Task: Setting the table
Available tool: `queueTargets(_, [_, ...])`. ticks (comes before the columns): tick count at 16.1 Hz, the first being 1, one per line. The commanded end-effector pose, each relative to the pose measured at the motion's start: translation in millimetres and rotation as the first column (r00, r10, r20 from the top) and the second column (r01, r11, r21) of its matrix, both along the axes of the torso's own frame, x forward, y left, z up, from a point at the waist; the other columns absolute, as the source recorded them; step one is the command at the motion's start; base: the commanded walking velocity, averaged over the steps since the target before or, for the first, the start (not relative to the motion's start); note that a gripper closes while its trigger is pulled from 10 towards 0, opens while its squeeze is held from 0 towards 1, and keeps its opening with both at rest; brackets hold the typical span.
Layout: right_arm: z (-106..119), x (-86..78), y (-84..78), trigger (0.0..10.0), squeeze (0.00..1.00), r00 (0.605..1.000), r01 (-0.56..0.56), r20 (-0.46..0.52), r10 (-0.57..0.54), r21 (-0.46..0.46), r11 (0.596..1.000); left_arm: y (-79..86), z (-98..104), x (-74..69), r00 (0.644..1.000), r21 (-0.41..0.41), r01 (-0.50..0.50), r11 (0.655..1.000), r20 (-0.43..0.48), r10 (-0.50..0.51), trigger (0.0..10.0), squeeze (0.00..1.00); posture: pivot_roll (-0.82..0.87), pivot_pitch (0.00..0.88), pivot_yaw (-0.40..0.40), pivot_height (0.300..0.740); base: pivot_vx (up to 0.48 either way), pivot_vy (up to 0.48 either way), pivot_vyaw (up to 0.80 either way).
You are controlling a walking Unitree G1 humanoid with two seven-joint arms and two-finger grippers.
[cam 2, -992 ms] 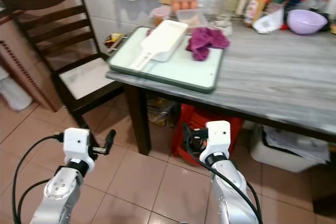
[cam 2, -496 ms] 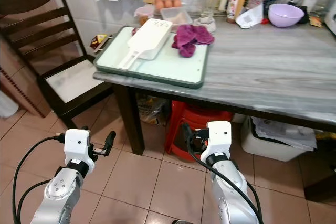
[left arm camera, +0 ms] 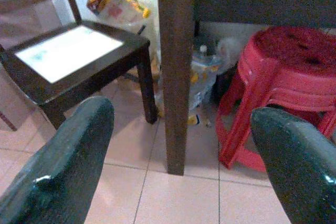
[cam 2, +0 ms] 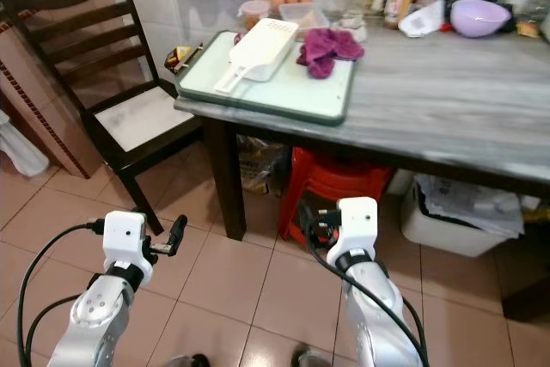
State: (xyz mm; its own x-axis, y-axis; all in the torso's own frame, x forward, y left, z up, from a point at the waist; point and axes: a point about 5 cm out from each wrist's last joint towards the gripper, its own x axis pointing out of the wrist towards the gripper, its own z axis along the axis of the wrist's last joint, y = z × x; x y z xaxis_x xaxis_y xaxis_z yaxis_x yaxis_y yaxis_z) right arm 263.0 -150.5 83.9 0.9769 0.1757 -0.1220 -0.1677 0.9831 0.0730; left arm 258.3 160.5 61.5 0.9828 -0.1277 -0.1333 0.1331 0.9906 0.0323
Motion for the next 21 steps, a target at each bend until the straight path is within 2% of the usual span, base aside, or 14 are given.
queueTargets(1, [3, 2.4, -2.7, 10.0, 0.00, 1.000, 0.013, 0.013, -0.013, 0.001, 1.000, 0.2, -5, -3.1, 1.000, 0.003, 0.003, 1.000, -0.025, -0.003, 10.0, 0.00, -0.09, 0.096, 0.026, 0.740, -0.322, 0.000, 0.00])
queueTargets(5, [3, 4.4, -13.9, 10.0, 0.00, 0.994, 0.114, -0.002, -0.114, 0.047, 0.992, 0.4, -5, -3.2, 1.000, 0.008, 0.008, 1.000, -0.028, -0.008, 10.0, 0.00, -0.09, 0.098, 0.032, 0.740, -0.317, 0.000, 0.00])
queueTargets(6, [2, 5.4, -17.5, 10.0, 0.00, 0.991, 0.132, -0.013, -0.132, 0.031, 0.991, 0.4, -5, -3.2, 1.000, 0.010, 0.009, 1.000, -0.029, -0.009, 10.0, 0.00, -0.10, 0.100, 0.034, 0.740, -0.315, 0.000, 0.00])
queueTargets(8, [4, 6.9, -16.5, 10.0, 0.00, 0.992, 0.123, -0.011, -0.124, -0.063, 0.990, 0.1, -5, -3.2, 1.000, 0.012, 0.017, 1.000, -0.023, -0.016, 10.0, 0.00, -0.10, 0.101, 0.034, 0.740, -0.294, 0.000, 0.00])
queueTargets(9, [7, 7.3, -16.6, 10.0, 0.00, 0.992, 0.125, 0.033, -0.121, -0.150, 0.981, 0.0, -4, -3.1, 1.000, 0.011, 0.019, 1.000, -0.019, -0.019, 10.0, 0.00, -0.10, 0.101, 0.034, 0.740, 0.000, 0.000, 0.00])
queueTargets(10, [9, 6.1, -11.3, 10.0, 0.00, 0.996, 0.080, 0.047, -0.076, -0.085, 0.993, 0.2, -1, -2.7, 1.000, -0.007, 0.026, 1.000, -0.003, -0.026, 10.0, 0.00, -0.10, 0.102, 0.035, 0.740, 0.000, 0.000, 0.00])
queueTargets(11, [11, 5.6, -11.0, 10.0, 0.00, 0.995, 0.083, 0.053, -0.079, -0.071, 0.994, 0.1, 2, -2.7, 0.999, -0.017, 0.034, 0.999, 0.015, -0.034, 10.0, 0.00, -0.10, 0.102, 0.035, 0.740, 0.000, 0.000, 0.00])
queueTargets(13, [15, 5.9, -15.6, 10.0, 0.00, 0.986, 0.150, 0.087, -0.142, -0.089, 0.985, 1.3, 12, -1.5, 0.998, -0.045, 0.026, 0.999, 0.064, -0.023, 10.0, 0.00, -0.09, 0.103, 0.034, 0.740, 0.000, 0.000, 0.00])
queueTargets(15, [29, 0.7, -19.0, 10.0, 0.00, 0.976, 0.133, 0.191, -0.106, -0.140, 0.981, 3.8, 30, 2.7, 0.989, -0.093, -0.015, 0.996, 0.146, 0.028, 10.0, 0.00, -0.09, 0.103, 0.035, 0.740, 0.000, 0.000, 0.00])
queueTargets(17, [39, -5.9, -24.8, 10.0, 0.00, 0.963, 0.163, 0.240, -0.124, -0.154, 0.974, 9.2, 41, 1.8, 0.978, -0.107, -0.061, 0.992, 0.193, 0.081, 10.0, 0.00, -0.09, 0.105, 0.034, 0.740, 0.000, 0.000, 0.00])
queueTargets(19, [42, -14.3, -26.8, 10.0, 0.00, 0.960, 0.160, 0.259, -0.110, -0.183, 0.970, 15.2, 38, -5.7, 0.977, -0.090, -0.080, 0.993, 0.190, 0.096, 10.0, 0.00, -0.09, 0.105, 0.034, 0.740, 0.000, 0.000, 0.00])
queueTargets(20, [41, -22.5, -28.6, 10.0, 0.00, 0.959, 0.157, 0.264, -0.099, -0.209, 0.965, 21.5, 31, -14.9, 0.980, -0.070, -0.092, 0.993, 0.170, 0.103, 10.0, 0.00, -0.10, 0.107, 0.034, 0.740, 0.000, 0.000, 0.00])
queueTargets(21, [41, -22.5, -28.6, 10.0, 0.00, 0.959, 0.157, 0.264, -0.099, -0.209, 0.965, 21.5, 31, -14.9, 0.980, -0.070, -0.092, 0.993, 0.170, 0.103, 10.0, 0.00, -0.10, 0.107, 0.034, 0.740, 0.000, 0.000, 0.00])
